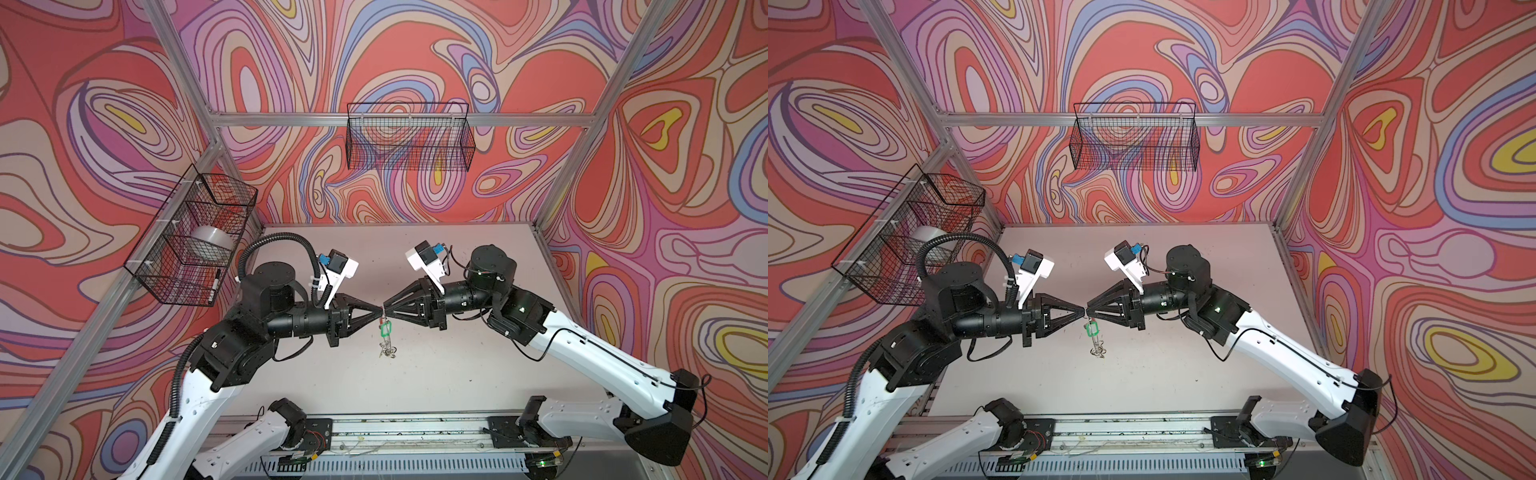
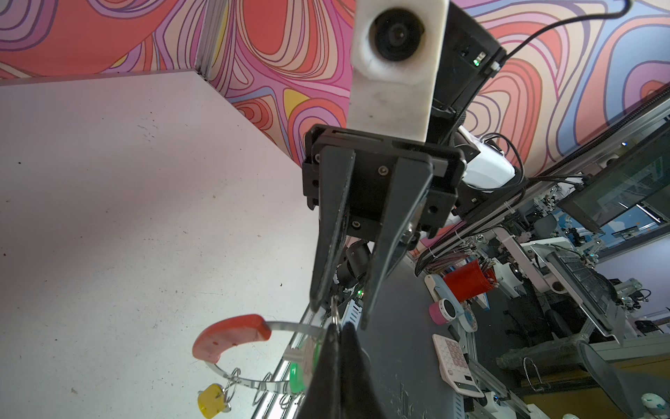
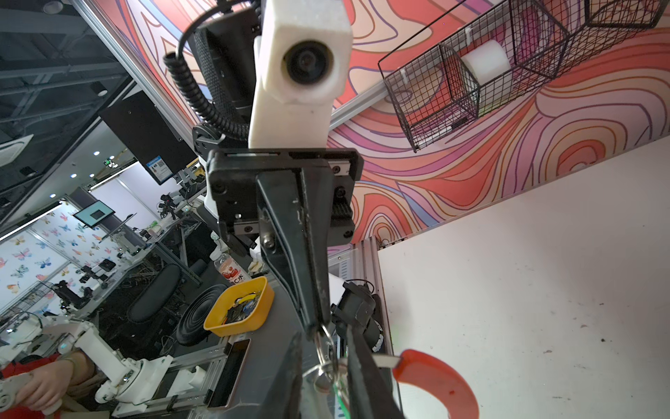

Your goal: Remove the keys from the keyring

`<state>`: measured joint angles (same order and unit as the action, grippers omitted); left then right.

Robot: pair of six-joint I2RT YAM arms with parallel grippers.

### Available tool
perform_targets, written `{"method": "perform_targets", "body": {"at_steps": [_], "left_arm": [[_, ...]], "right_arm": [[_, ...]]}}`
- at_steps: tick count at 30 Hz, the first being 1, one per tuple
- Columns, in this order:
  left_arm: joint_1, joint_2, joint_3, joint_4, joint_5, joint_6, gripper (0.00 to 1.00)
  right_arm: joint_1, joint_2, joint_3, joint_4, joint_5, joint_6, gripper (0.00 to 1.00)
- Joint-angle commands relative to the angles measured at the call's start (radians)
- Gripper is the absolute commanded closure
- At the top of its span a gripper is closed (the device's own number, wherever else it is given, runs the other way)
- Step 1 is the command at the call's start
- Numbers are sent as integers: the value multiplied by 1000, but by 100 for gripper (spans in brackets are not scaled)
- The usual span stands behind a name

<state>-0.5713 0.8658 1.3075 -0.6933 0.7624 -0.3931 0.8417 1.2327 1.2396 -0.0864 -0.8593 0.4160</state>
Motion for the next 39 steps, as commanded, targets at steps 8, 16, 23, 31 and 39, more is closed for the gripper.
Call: {"method": "perform_targets", "body": {"at_steps": [8,16,23,31,39], "left_arm": [[-5,8,42,-13,15,18,100],[-5,2,38,21,-25,-27,73],[-6,-92,-48,114,-191,-67,59],[-5,-120,-170,306,-171,-147,61],[-6,-126,-253,488,-95,-226,67]], "right_arm": [[8,-7,-40,10,8,0,91],[10,-24,-86,126,26,54,100],[13,-63,-174,326,118,147,100],[16,-77,-210,431,131,178,100],[18,-87,-230,457,137,187,100]]}}
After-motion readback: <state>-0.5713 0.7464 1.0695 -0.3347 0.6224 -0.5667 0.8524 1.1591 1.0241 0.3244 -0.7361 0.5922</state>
